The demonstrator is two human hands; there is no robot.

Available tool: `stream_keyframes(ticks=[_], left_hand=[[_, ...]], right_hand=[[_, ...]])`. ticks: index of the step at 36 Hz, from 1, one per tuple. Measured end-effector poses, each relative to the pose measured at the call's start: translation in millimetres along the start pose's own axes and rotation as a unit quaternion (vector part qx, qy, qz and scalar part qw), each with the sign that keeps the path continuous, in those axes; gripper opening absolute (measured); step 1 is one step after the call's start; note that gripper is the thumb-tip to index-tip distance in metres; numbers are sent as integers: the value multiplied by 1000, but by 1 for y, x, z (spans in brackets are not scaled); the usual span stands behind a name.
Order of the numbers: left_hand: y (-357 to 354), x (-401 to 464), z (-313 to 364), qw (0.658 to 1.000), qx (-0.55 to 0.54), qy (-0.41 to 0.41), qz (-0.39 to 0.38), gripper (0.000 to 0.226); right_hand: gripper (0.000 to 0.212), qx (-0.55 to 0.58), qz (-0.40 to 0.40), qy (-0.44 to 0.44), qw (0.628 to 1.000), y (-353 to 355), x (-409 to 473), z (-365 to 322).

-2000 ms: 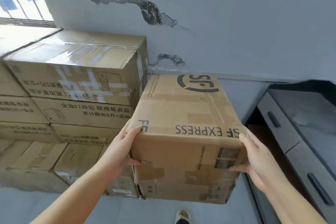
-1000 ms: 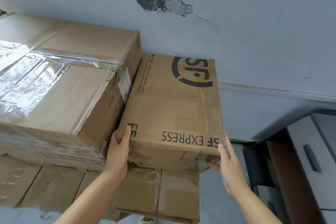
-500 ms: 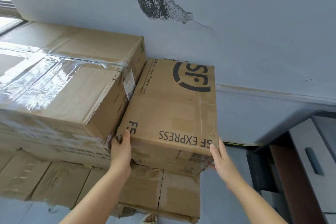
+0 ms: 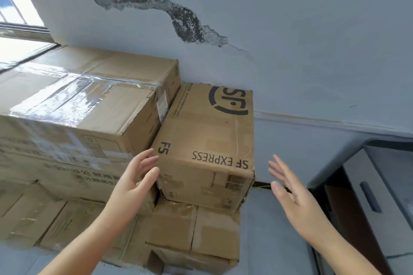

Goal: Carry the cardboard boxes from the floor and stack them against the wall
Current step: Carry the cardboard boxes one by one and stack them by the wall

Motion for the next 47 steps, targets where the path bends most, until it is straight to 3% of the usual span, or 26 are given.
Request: stream_keyframes(ticks=[3,10,13,18,21,24,30,35,39,42,47], left_hand=[[0,-9,0,1000,0,-23,-19,41],[13,-21,-16,996,-32,-45,-76,48],[18,-24,-25,988,-39,-55,-140,60],[32,-33,-46,964,-7,-62,-260,42],[41,-41,-59,941,13,-65,-332,43],[44,-54,-64,917,25,-72,-392,44],[44,-96,-65,862,17,-89,-499,54],[37,-154,-67,810,28,-117,-574,37],[36,-227,-74,751,38,-123,-647,43],[43,-294,-83,712,46,-123,-690,26],[74,-424,-93,634,33,-111,-765,21]], right_hand=[[51,31,35,1,999,-4,-31,3],[67,74,200,-30,976,-28,-110,16],[64,109,282,-57,951,-53,-145,20],[61,156,392,-117,899,-117,-207,26],[79,171,447,-150,865,-161,-247,28],[92,188,510,-177,821,-198,-289,24],[90,204,627,-199,725,-268,-373,3],[89,202,719,-200,634,-323,-453,-16],[93,203,775,-210,560,-379,-524,-35],[93,190,812,-225,503,-430,-584,-53],[94,178,864,-246,401,-524,-683,-90]])
Point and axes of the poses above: each hand's wrist, its own x-axis towards the middle knuckle, its own y-axis out of the back of the hand, z = x × y, the point moved 6 cm from there along x, towards the middle knuckle, and after that the axes turned 3 degrees about -y, right-handed, at the moved point
